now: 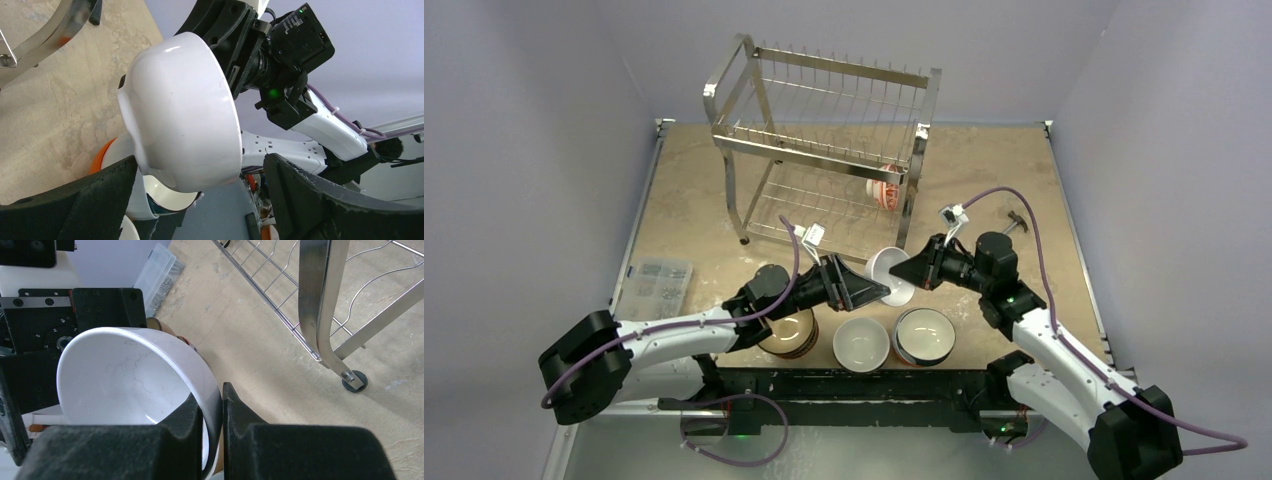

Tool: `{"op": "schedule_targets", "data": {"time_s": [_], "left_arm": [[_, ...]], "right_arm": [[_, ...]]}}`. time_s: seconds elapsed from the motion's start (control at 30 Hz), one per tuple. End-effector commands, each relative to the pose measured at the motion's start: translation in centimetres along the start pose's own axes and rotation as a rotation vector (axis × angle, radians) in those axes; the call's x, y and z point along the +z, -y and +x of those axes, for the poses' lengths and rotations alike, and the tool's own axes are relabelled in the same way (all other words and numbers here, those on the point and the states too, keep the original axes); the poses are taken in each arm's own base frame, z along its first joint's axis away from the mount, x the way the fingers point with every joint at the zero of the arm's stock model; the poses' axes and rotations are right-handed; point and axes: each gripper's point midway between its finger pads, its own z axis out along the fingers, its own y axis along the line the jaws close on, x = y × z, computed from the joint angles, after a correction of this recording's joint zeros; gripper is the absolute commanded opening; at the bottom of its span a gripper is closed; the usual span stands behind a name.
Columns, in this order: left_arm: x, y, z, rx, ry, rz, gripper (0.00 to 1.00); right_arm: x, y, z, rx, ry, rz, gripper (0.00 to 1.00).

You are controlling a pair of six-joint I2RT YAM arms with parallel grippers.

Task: Load the bowls into the dish rack
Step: Place the bowl in the dish rack.

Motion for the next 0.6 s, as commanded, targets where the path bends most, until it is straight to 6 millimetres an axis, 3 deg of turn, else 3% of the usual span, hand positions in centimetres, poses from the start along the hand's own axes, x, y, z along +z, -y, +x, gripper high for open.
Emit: {"op": "schedule_targets", "data": {"time_s": [0.0,0.37,0.57], "left_arm": [[0.71,1.62,-1.18,0.024,0.039,0.047,0.94],[1.24,2.0,-1.48,0.008,0.05,0.066,0.84],[1.11,1.47,-1.25,0.003,0.049,0.053,0.6]], "right_arm": [[0.08,-1.49,-1.34,-0.025,0.033,-0.063,0.0],[0.08,-1.28,-1.04,-0.015,0.035,-0.061,0.0],[0.0,-1.06,-0.7,-0.011,0.031,-0.057,0.0]]}}
